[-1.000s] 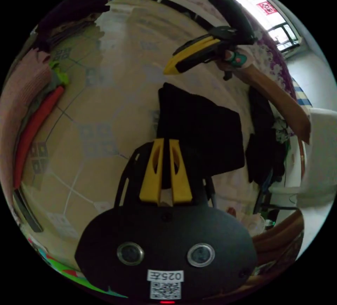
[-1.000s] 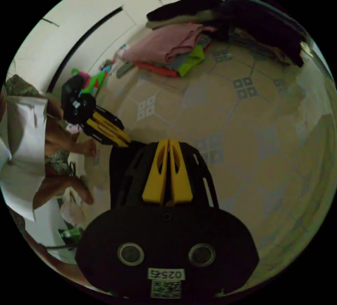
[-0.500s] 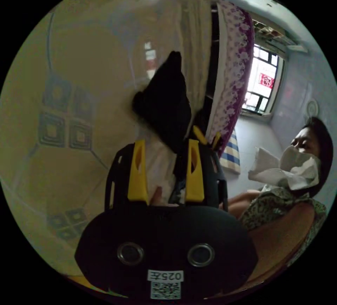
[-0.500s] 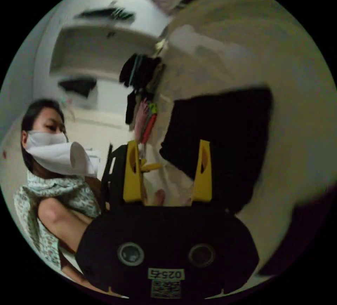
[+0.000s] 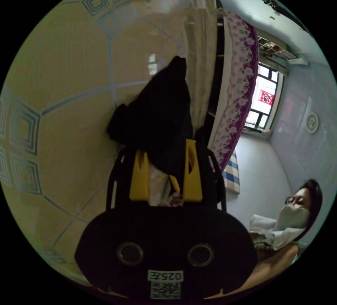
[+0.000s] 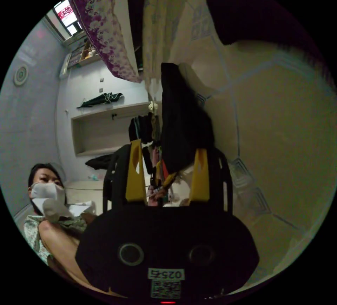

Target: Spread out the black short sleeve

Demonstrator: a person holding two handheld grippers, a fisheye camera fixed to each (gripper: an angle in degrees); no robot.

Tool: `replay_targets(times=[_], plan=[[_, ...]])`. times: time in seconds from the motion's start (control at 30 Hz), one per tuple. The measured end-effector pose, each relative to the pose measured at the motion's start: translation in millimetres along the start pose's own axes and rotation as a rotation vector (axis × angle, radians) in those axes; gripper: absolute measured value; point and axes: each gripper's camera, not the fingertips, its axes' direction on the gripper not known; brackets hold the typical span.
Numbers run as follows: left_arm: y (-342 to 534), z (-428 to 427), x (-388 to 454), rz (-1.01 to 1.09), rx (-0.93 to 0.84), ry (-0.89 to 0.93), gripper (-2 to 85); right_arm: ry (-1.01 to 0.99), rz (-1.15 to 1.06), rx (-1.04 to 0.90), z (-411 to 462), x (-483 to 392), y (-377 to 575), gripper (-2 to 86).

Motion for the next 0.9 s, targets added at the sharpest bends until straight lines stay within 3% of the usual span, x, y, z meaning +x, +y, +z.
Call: replay_targets(times=[0.27,0.4,0.47,0.6,0.73,0.9], plan=[[-24,-45,-14,-0.079,0.025,-0.098,4.0,0.149,0.058,0.056,2,2,-5,3.8],[-38,-69,-20,-0.199,-0.007,-0.098,1.2,0.05,0.163,0.084,7,9,-4,0.8],[-52,-89,-14,-0.29,-0.077,-0.109,0.5,-0.113,0.211,0.067,12,-2,-7,0.1],[-84,-127,20,-0.219,-0.214,-0.106,0.0,-0.179,0.113,-0.032,37,-70,-29,-0.2],[-119,-198,42,-0.14,-0.263,0.062,-0.4,-0.192,-0.008,-0.178,107,-188,-56,-0.3],[-124,-313,4,-0.23,-0.152,0.407,-0.7,-0.114,-0.115,-0.427,257,-309,-61,-0.3]])
